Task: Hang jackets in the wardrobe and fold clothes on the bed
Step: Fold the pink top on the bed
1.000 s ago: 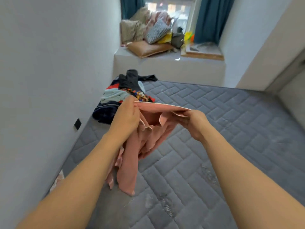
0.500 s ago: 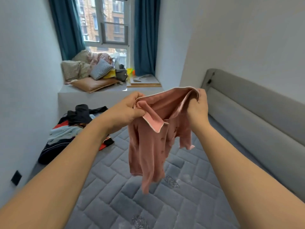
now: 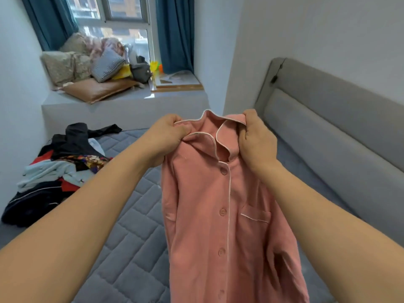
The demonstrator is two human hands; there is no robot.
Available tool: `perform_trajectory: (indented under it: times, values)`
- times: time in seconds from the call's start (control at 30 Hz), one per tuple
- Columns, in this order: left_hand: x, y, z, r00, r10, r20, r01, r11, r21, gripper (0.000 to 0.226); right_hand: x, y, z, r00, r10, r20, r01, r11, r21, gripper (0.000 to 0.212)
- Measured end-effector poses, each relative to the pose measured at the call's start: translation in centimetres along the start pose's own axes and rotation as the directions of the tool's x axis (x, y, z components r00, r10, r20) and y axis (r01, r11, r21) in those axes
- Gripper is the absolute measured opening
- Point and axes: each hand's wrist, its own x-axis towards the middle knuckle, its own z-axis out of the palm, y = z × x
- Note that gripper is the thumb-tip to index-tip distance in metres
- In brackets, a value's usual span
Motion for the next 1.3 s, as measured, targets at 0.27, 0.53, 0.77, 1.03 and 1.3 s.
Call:
perform_trajectory:
  times: [0.27, 0.53, 0.77, 1.03, 1.3]
  values:
    - [19.1, -20.0, 6.0, 0.940, -0.303, -0.157, 0.284, 0.950, -0.133, 0.006, 2.7, 12.9, 24.2, 0.961, 0.074, 0.268, -0.040, 0.991, -0.132, 0.033]
    - [10.9, -54.0, 7.9, 0.650, -0.750, -0.121, 0.659, 0.477, 0.582, 0.099, -20.4, 17.9, 45.6, 0.751, 0.213, 0.625, -0.146, 0.977, -0.158, 0.064]
    - [3.5, -65.1, 11.7, 0.837, -0.528, -0.144, 0.310, 0.240, 0.920, 0.067, -37.3, 19.3, 55.4, 0.701, 0.233, 0.674, -0.015, 0.950, -0.313, 0.064]
    - [0.0, -63.8, 9.4, 0.876, -0.483, -0.017, 0.196, 0.324, 0.926, 0.055, -37.7, 18.9, 55.8, 0.722, 0.270, 0.637, -0.019, 0.928, -0.372, 0.068]
    - [-2.4, -64.2, 2.0, 0.663, -0.748, -0.038, 0.696, 0.596, 0.401, 0.014, -36.7, 16.4, 54.4, 0.672, 0.325, 0.665, 0.028, 0.886, -0.462, 0.070]
